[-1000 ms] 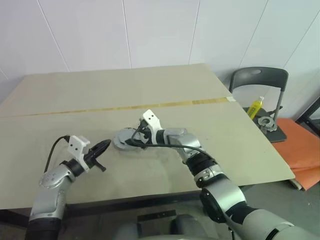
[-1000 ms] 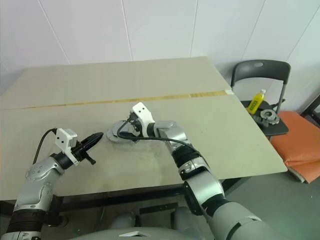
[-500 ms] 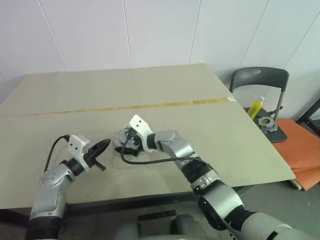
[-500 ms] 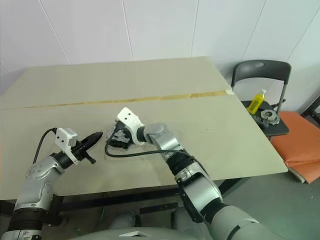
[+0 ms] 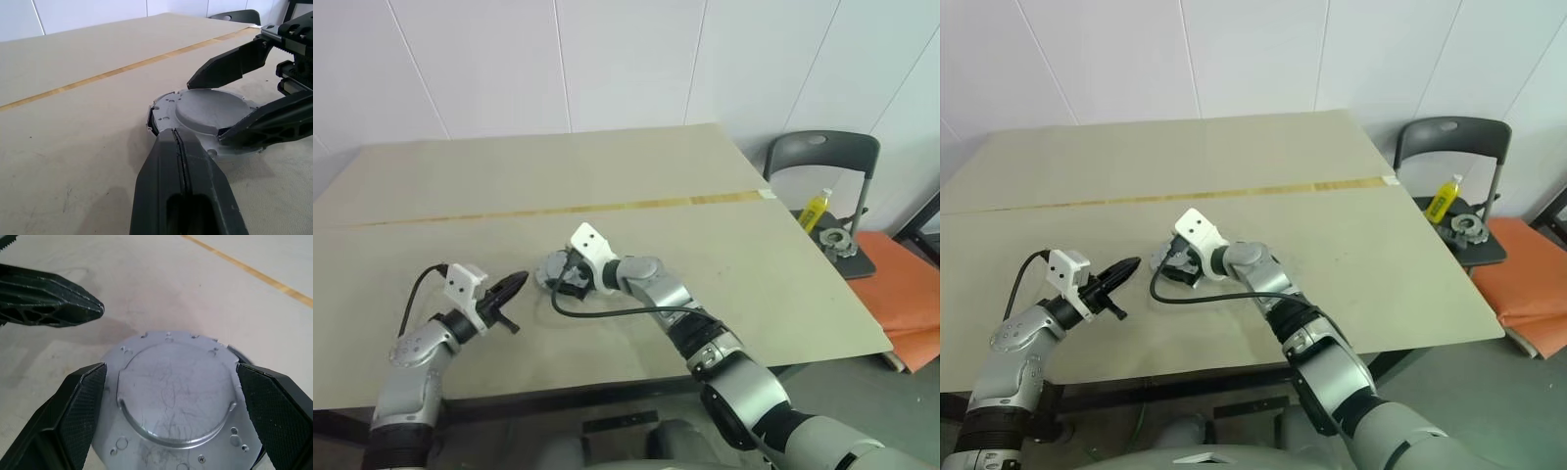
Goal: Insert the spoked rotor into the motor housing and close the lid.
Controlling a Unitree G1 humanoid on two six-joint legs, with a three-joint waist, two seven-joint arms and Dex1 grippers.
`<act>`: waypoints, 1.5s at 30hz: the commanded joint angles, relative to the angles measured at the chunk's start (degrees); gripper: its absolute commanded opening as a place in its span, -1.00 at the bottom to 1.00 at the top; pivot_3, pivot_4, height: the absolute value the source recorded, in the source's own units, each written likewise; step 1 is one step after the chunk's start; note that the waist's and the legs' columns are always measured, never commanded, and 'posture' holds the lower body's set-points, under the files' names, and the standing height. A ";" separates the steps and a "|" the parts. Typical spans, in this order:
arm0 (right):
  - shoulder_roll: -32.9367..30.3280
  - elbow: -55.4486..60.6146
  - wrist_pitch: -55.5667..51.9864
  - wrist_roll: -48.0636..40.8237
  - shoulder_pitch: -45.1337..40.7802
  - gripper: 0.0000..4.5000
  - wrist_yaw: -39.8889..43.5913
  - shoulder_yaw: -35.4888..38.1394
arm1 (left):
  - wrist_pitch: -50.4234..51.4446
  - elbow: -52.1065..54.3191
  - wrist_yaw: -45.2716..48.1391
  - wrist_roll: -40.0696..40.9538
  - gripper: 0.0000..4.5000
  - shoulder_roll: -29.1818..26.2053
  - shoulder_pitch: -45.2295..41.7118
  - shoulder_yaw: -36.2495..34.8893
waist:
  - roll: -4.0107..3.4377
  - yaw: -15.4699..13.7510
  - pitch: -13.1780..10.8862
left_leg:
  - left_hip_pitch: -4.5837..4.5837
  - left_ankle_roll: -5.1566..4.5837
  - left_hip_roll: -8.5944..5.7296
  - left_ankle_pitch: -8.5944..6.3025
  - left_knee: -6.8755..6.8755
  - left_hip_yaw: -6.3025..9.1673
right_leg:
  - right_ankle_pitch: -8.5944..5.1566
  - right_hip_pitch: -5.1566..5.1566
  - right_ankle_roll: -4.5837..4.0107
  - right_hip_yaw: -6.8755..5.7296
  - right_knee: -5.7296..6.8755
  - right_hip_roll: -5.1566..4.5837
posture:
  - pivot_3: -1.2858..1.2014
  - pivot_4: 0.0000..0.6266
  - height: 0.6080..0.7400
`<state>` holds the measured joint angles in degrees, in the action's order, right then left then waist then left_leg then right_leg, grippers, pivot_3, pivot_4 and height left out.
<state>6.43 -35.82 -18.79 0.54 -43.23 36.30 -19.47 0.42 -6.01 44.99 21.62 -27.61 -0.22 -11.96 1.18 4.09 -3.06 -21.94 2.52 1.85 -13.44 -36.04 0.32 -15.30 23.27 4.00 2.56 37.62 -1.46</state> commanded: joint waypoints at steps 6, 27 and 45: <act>1.67 0.33 -2.51 -0.09 -2.06 0.81 0.02 0.19 | -1.31 1.42 -0.15 0.06 -1.00 -0.54 -0.80 -0.94 | 0.00 0.00 0.00 | 0.01 0.00 0.00 0.00 -0.01 0.01 | 0.00 -0.01 0.00 -0.01 0.00 0.00 | 0.03 -1.00 1.00; 2.21 -0.88 3.95 -0.90 -3.23 0.43 -5.88 3.60 | -1.44 1.36 0.00 0.03 -1.00 -0.42 -1.25 -0.68 | -0.01 -0.07 0.00 | -0.32 0.00 -0.01 0.00 -0.01 0.02 | 0.02 0.20 0.02 -0.03 -0.11 -0.02 | 0.03 -1.00 1.00; 0.48 0.52 -3.48 4.38 -2.50 0.43 -5.28 -1.39 | -1.16 2.25 -0.25 0.15 -1.00 -0.40 -0.55 -0.79 | 0.00 -0.03 0.01 | -0.27 0.00 0.00 0.00 -0.01 0.03 | 0.02 0.16 0.02 -0.04 -0.11 -0.01 | 0.03 -1.00 1.00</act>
<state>6.39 -36.17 -19.39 4.15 -44.30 30.78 -20.30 0.25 -5.89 44.88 21.66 -27.60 -0.31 -12.11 1.18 4.06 -3.06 -22.21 2.52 1.85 -13.44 -36.05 0.35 -15.28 23.43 4.02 2.53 37.51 -1.47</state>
